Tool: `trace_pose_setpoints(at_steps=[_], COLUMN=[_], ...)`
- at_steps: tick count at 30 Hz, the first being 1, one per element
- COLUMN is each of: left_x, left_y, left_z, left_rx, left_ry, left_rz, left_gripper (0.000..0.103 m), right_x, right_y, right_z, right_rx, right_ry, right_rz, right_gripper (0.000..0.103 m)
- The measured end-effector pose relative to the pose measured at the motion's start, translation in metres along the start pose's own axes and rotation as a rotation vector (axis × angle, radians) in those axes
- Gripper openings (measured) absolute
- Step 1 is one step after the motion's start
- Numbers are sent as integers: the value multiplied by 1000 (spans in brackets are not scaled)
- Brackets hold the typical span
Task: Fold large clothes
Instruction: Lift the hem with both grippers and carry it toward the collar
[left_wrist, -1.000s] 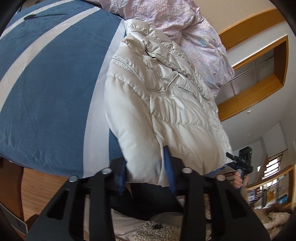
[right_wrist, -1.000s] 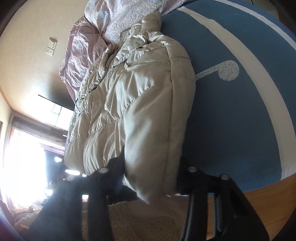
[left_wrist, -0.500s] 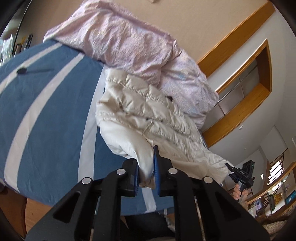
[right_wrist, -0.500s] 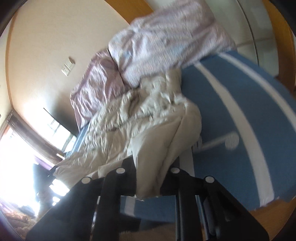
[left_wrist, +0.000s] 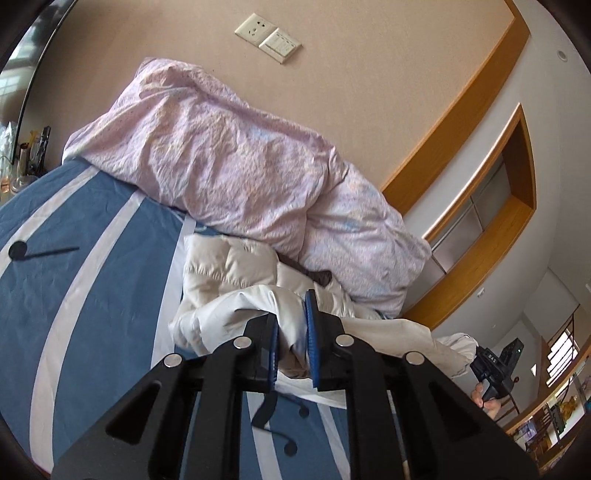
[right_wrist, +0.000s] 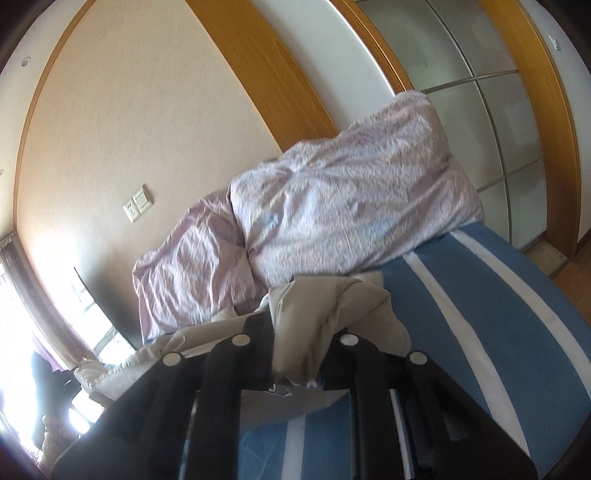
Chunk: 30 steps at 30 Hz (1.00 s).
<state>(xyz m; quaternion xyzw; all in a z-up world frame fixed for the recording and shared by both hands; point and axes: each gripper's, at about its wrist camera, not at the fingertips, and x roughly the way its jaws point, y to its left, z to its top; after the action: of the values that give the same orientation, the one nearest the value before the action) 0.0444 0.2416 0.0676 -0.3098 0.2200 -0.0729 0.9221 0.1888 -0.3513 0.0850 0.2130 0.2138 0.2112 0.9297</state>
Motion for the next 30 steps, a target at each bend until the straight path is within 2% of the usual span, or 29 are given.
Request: trace_pose_setpoints(at_steps=[9,15,24,30], left_x=[51,95,175,219], left_y=[-8,-7,18,36], left_z=[58,89,106,108], left_rx=[9,16,7,6], left_ry=[-91,-132,-133,-111], left_rz=[43,91,210,273], left_gripper=[12,12,12,12], right_x=[58,123,233,284], right_y=[26,35,22,15], right_z=[45,60,46,37], right_rx=[-49,-95,-121,-112], right_ry=[-105,-142,-76,-21], right_rz=[-77,-203,-437,-544], right_gripper=[16,16,17,19])
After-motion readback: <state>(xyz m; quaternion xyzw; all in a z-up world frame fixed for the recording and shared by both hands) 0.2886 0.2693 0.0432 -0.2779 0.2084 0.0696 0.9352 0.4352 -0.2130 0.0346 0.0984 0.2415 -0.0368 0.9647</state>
